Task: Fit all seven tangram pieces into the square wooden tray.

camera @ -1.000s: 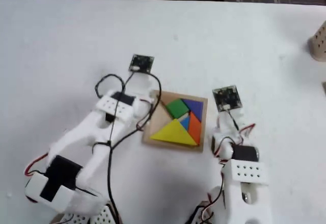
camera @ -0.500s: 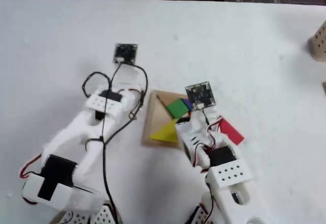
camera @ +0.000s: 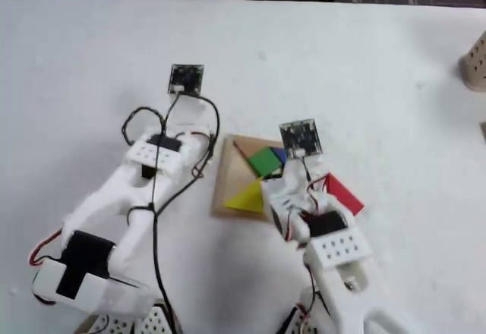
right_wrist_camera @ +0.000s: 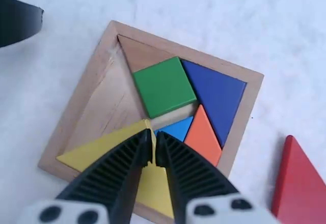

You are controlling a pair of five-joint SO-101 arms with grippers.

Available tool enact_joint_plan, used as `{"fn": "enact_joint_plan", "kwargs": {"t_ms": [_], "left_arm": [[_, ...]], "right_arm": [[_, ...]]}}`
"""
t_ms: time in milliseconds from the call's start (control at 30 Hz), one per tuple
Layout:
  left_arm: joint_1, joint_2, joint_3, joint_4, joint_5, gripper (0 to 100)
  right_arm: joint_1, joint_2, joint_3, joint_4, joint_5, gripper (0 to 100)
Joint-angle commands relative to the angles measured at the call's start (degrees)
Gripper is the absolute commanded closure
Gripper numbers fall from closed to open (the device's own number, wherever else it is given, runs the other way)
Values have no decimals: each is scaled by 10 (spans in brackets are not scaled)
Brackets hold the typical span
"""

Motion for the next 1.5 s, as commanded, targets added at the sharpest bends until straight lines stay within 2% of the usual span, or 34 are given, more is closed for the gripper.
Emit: {"fn": "enact_joint_plan", "kwargs": {"t_ms": [0, 200, 467, 600, 1100, 1333, 1467], "left_arm": [[-2, -28, -3, -15, -5, 976], [-1, -28, -3, -15, -5, 976], [-1, -28, -3, -15, -6, 976], [-1, -28, -2, -15, -6, 976], [-1, -28, -2, -12, -6, 976], [-1, -28, -2, -11, -6, 976], [0, -28, -2, -11, -6, 976]], "right_arm": [[14, 100, -109, 55, -7, 981], [43, 207, -147, 15, -7, 981], [40, 235, -146, 11, -7, 981], [39, 267, -147, -26, -6, 981], [39, 280, -161, -36, -3, 981], [89, 280, -162, -87, -2, 981], [95, 274, -170, -80, -1, 981]]}}
